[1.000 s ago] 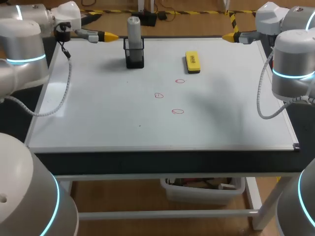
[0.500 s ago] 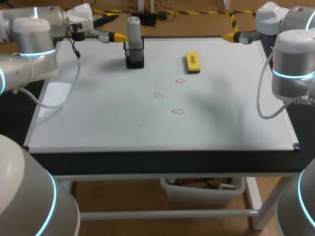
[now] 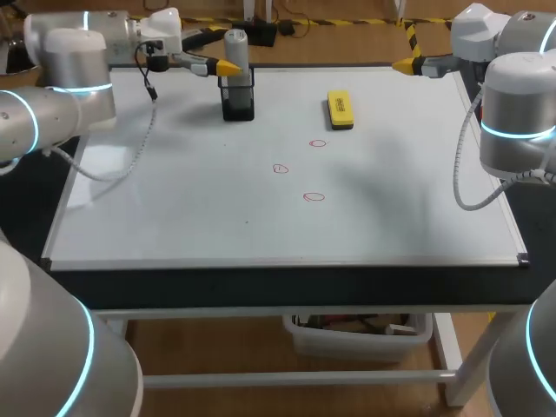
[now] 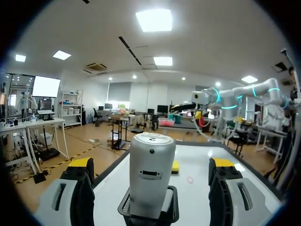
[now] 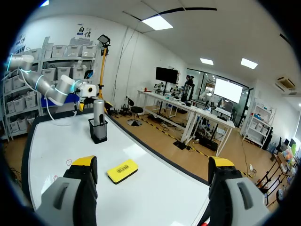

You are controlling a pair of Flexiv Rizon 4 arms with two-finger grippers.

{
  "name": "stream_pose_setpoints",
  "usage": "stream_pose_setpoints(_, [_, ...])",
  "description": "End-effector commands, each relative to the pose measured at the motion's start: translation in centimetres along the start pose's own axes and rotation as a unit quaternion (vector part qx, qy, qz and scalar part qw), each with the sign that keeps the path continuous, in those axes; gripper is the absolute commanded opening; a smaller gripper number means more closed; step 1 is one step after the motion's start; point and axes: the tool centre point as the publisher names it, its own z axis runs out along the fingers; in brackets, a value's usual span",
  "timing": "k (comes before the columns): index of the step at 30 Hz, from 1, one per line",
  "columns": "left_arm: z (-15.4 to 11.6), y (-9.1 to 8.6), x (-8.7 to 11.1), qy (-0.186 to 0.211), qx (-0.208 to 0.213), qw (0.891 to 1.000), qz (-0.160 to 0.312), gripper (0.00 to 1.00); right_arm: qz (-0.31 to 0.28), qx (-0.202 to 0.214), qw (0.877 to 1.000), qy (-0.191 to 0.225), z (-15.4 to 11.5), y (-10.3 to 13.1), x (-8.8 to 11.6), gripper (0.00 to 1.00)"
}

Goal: Pick up the inspection probe, press it on each red-marked spot on the whiteboard one by one, put down the probe, pick up the eraser, and wipe off all the red marks.

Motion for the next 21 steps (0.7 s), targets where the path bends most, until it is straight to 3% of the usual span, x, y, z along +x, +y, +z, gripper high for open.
stream_pose_setpoints(1, [0.8, 0.6, -0.2, -0.003, 0.007, 1.0, -0.002, 1.0, 0.0, 0.0, 1.0, 0.0, 0.0, 0.0, 0.0, 1.0])
stream_pose_setpoints(21, [2.6, 1.1, 0.1, -0.022, 0.019, 0.999, -0.013, 1.0, 0.0, 0.0, 1.0, 0.0, 0.0, 0.0, 0.0, 1.0])
